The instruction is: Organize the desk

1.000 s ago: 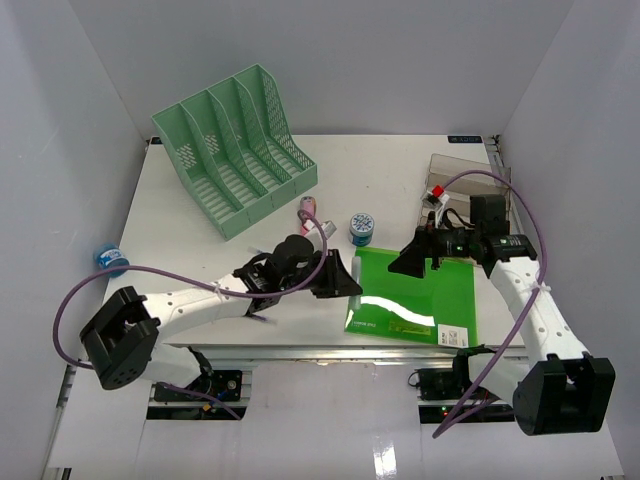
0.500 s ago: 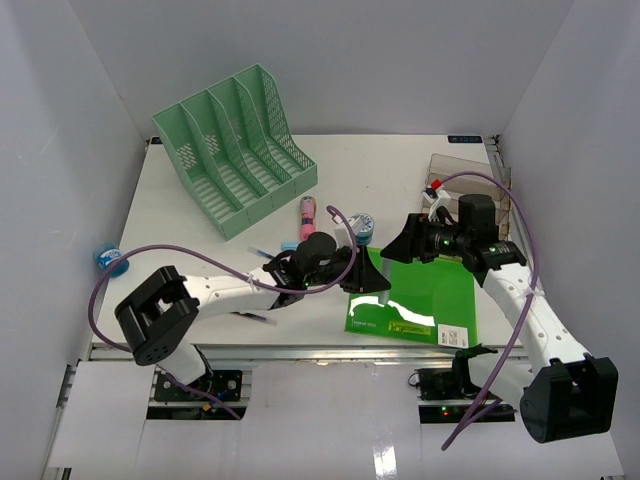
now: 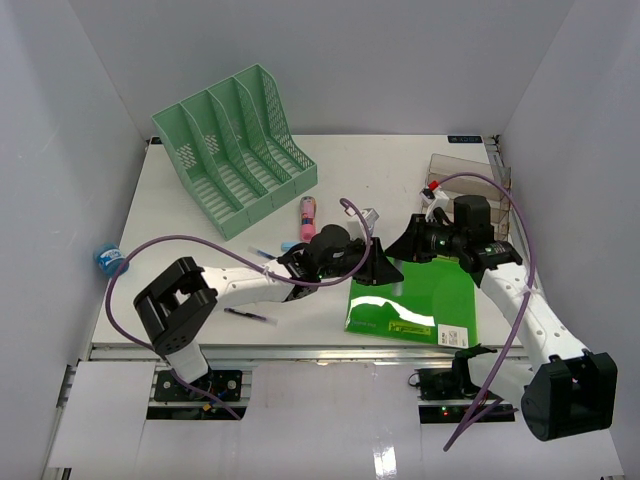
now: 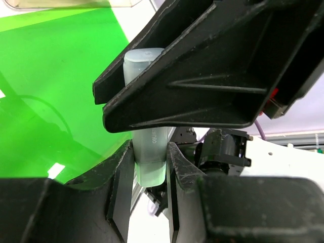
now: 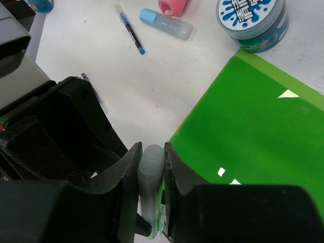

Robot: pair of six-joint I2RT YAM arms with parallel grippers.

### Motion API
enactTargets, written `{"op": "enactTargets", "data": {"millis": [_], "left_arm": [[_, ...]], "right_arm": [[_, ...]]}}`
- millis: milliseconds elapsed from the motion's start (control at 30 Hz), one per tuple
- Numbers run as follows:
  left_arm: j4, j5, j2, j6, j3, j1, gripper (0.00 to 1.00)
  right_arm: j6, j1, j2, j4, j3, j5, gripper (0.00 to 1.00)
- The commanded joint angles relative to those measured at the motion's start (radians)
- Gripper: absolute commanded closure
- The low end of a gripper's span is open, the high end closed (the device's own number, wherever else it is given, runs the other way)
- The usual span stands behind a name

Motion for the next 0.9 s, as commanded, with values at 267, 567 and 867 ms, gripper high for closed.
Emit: {"op": "enactTargets", "data": {"millis": [267,567,867], "left_arm": [[-0.017,-0.053,-0.053,0.010,0.038,-0.003,0.22],[-0.115,-0.093,-0.348,0.126,-0.172,-0.002,0.08],[-0.490,-0.316,-0.736,0.230,-0.314,0.012,0.02]], "right_arm": [[-0.161,0.004,-0.033,0.001,0.050,0.078,0.92],[-0.550,-0.046,-0.035,-0.061,0.140,0.191,0.92],[-0.911,-0.124,0.116,-0.058,0.258,0.402,0.92]]}}
